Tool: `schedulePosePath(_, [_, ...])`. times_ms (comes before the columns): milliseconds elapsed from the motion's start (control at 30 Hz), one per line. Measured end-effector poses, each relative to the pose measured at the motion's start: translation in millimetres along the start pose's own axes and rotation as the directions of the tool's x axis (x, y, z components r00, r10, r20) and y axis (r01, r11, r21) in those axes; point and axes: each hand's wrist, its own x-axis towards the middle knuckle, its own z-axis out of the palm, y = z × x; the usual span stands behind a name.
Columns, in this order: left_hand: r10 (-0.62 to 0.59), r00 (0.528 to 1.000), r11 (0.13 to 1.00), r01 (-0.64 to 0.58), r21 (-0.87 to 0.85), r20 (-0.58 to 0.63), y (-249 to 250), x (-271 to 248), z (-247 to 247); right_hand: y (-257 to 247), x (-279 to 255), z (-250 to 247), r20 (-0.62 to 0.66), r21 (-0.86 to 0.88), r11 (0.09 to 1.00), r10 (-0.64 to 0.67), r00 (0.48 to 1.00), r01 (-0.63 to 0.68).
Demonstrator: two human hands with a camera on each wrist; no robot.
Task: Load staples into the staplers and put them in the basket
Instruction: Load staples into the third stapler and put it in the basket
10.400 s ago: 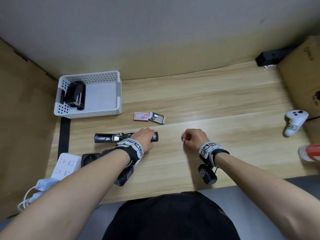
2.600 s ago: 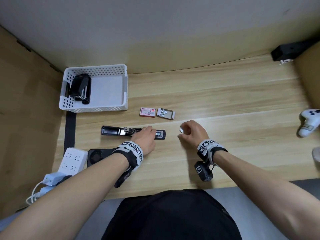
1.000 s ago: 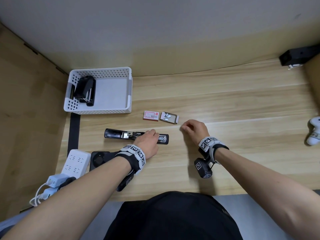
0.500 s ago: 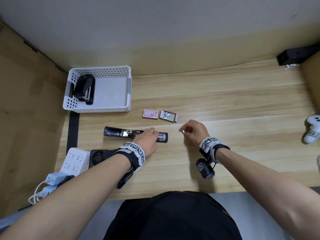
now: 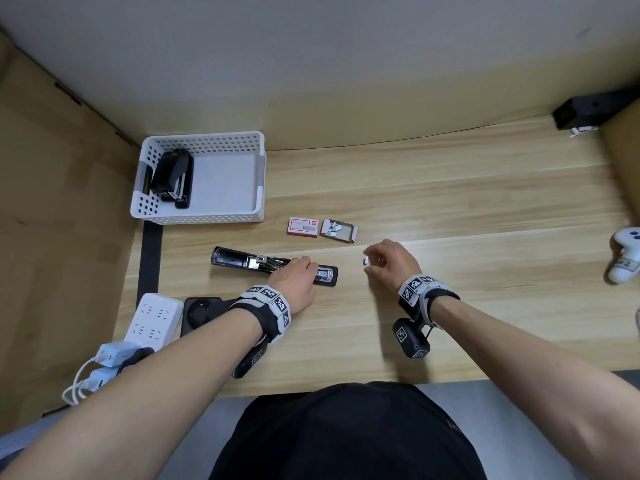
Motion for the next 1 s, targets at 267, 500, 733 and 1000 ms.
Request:
schedulePosePath(267, [0.023,0.999,0.999,-0.024,-0.023,-0.042,-4,-4,4,-4,0,2,0.002,-0.047,0.998,-0.034,0.999,0.035])
schedulePosePath(500, [0.024,0.999,0.999,-0.025,-0.027,-0.038,-3,-3,3,-1,0,2,0.092,-0.094,0.994,-0.044,0.995,0.053])
schedulePosePath(733, [0.022,0.999,0.999,-0.022,-0.023,-0.025,-3,-1,1,-9,15,-2,0.2,-0.116,0.993,0.058,0.978,-0.035])
schedulePosePath(1000, [0.019,1.0,1.0,-0.019,-0.015,-0.004,-1,2,-4,-15,23,-7,0.233,-0.153,0.98,0.157,0.96,-0.123])
